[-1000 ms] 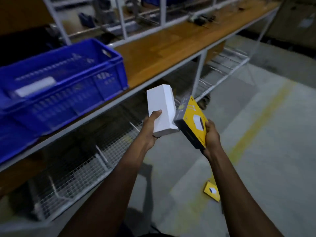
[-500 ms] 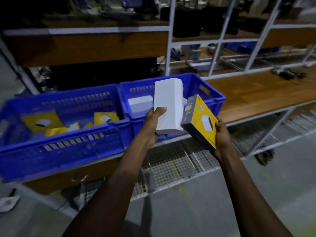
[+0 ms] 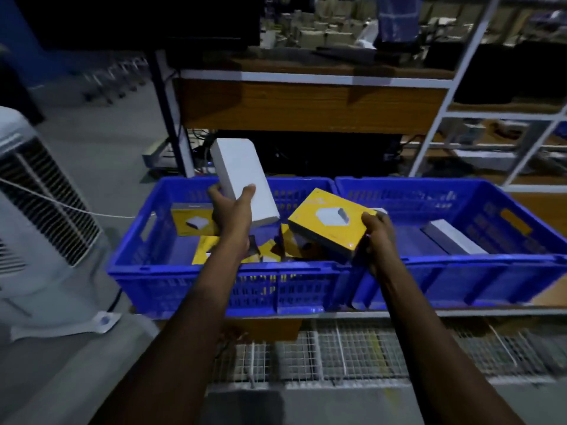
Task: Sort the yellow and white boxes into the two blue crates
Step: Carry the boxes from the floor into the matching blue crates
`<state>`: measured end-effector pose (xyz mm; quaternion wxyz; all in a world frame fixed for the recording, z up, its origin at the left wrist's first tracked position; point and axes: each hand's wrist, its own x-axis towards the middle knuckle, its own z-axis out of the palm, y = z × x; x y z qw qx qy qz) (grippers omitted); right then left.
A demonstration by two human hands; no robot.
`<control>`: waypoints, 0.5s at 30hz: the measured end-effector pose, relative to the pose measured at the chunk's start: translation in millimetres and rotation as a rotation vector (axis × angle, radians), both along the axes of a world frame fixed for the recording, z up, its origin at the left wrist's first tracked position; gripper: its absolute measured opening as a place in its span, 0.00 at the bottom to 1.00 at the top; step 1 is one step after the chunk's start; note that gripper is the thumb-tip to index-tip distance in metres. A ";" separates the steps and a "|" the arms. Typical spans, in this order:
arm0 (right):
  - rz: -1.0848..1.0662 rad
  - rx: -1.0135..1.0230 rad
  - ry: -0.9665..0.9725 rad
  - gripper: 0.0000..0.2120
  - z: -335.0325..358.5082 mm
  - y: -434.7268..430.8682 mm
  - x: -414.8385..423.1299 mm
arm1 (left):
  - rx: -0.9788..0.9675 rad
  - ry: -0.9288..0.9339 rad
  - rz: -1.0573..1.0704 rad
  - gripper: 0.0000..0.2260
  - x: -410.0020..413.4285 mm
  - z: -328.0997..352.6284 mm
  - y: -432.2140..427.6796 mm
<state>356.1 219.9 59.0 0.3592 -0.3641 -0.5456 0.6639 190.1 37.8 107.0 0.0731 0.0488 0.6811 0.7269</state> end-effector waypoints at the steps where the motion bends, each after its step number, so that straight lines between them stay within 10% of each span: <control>1: 0.019 0.032 -0.041 0.07 -0.3 -4.1 -12.0 | 0.004 0.004 0.021 0.26 -9.2 1.2 -5.0; 11: 0.383 0.425 -0.386 0.22 20.1 -39.2 -70.5 | 0.238 -0.153 -0.017 0.26 -33.7 22.6 -19.1; 15: 0.396 0.327 -0.160 0.18 46.9 -44.4 -69.8 | 0.216 -0.155 -0.143 0.22 -23.8 21.6 -9.2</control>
